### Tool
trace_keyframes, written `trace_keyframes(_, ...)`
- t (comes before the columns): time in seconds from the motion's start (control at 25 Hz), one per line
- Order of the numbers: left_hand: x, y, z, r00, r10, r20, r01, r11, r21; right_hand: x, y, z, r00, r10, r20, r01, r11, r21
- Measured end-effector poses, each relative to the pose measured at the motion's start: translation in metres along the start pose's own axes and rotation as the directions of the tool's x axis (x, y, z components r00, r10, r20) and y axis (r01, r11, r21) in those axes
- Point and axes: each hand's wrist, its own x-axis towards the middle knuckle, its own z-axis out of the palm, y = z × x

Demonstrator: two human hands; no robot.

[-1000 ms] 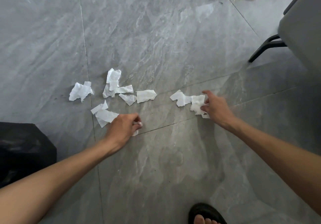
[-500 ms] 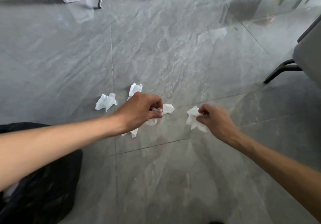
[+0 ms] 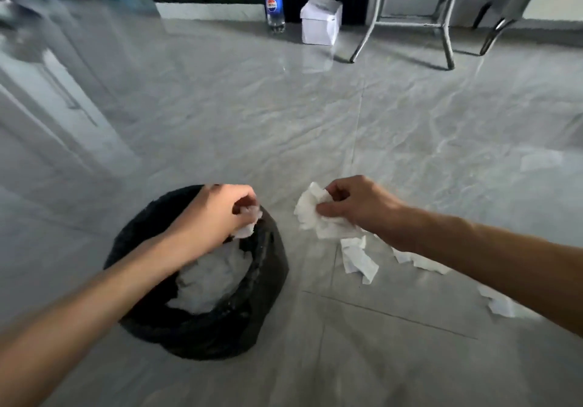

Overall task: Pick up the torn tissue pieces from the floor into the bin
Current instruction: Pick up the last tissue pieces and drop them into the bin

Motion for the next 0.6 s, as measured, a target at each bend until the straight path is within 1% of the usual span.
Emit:
trace_keyframes(0.08, -0.016, -0.046, -0.002, 0.988, -0.141, 0.064, 0.138, 0.989, 0.059, 0.016, -0.03, 0.034, 0.995, 0.007, 0.102, -0.005, 1.0, -0.015)
trace_keyframes(0.16, -0.027, -0.084, 0.001, 0.945, -0.289, 0.151, 0.269, 0.953, 0.14, 0.029, -0.05, 0.07, 0.984, 0.031, 0.177, -0.019, 0.997, -0.071)
trace_keyframes(0.24, -0.031, -0.109, 0.004, 0.919, -0.362, 0.156, 0.331, 0.923, 0.194, 0.04, -0.06, 0.102, 0.978, 0.044, 0.205, -0.016, 0.991, -0.134)
trace_keyframes(0.32, -0.028, -0.115, 0.003, 0.924, -0.377, 0.069, 0.363, 0.918, 0.158, 0.045, -0.062, 0.125, 0.971, 0.056, 0.232, -0.009, 0.979, -0.202)
trace_keyframes(0.4, -0.023, -0.108, 0.001, 0.932, -0.363, -0.025, 0.363, 0.924, 0.118, 0.047, -0.063, 0.134, 0.965, 0.078, 0.251, -0.023, 0.976, -0.216)
trace_keyframes(0.52, -0.015, -0.08, 0.003, 0.947, -0.312, -0.077, 0.317, 0.946, 0.072, 0.036, -0.065, 0.116, 0.951, 0.089, 0.295, -0.076, 0.996, -0.057)
trace_keyframes(0.6, -0.005, -0.05, 0.006, 0.964, -0.252, -0.083, 0.256, 0.966, 0.04, 0.028, -0.063, 0.087, 0.961, 0.054, 0.27, -0.054, 0.999, -0.009)
